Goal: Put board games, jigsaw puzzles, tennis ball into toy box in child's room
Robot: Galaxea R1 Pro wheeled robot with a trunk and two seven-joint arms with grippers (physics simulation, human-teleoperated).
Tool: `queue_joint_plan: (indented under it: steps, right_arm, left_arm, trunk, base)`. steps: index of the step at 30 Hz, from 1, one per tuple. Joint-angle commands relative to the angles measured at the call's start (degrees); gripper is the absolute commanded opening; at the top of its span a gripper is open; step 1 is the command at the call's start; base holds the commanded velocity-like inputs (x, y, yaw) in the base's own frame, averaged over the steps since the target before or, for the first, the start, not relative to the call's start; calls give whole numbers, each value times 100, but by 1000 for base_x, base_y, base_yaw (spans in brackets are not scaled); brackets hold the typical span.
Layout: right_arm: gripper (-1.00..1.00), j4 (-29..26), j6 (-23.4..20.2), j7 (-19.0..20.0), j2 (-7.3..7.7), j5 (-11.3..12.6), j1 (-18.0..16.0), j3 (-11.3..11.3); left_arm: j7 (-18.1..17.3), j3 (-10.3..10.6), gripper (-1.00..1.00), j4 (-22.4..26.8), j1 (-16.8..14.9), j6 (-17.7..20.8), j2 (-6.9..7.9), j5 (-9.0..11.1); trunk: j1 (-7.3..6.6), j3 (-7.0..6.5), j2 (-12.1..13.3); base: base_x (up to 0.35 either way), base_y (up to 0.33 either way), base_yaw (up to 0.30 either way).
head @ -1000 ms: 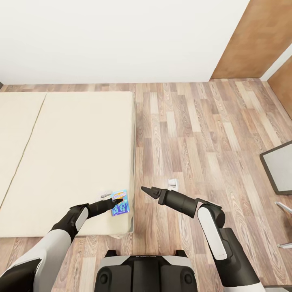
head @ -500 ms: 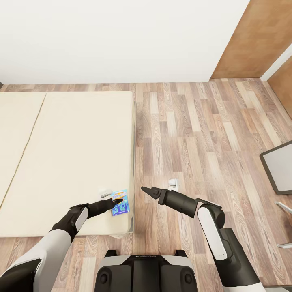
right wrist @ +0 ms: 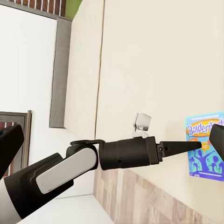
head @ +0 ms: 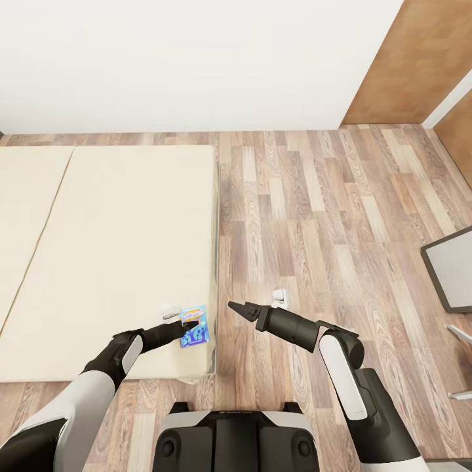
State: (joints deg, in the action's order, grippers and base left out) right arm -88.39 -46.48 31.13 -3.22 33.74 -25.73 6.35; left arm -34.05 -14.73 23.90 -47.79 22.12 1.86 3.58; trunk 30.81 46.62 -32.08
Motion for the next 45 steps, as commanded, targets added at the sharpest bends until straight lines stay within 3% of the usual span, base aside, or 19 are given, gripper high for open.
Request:
queue_joint_plan:
  steps: [1, 45]
  right_arm:
    - [100, -2, -35, 5, -3, 9, -2, -5]
    - [100, -2, -37, 7, -3, 9, -2, -2]
  left_arm:
    - [-14, -22, 100, 1, -2, 55, -2, 37]
    - [-31, -30, 100, 1, -2, 55, -10, 37]
  trunk:
    - [2, 6, -6]
    - [2, 9, -6]
  base:
    - [0, 0, 0]
    - [0, 0, 0]
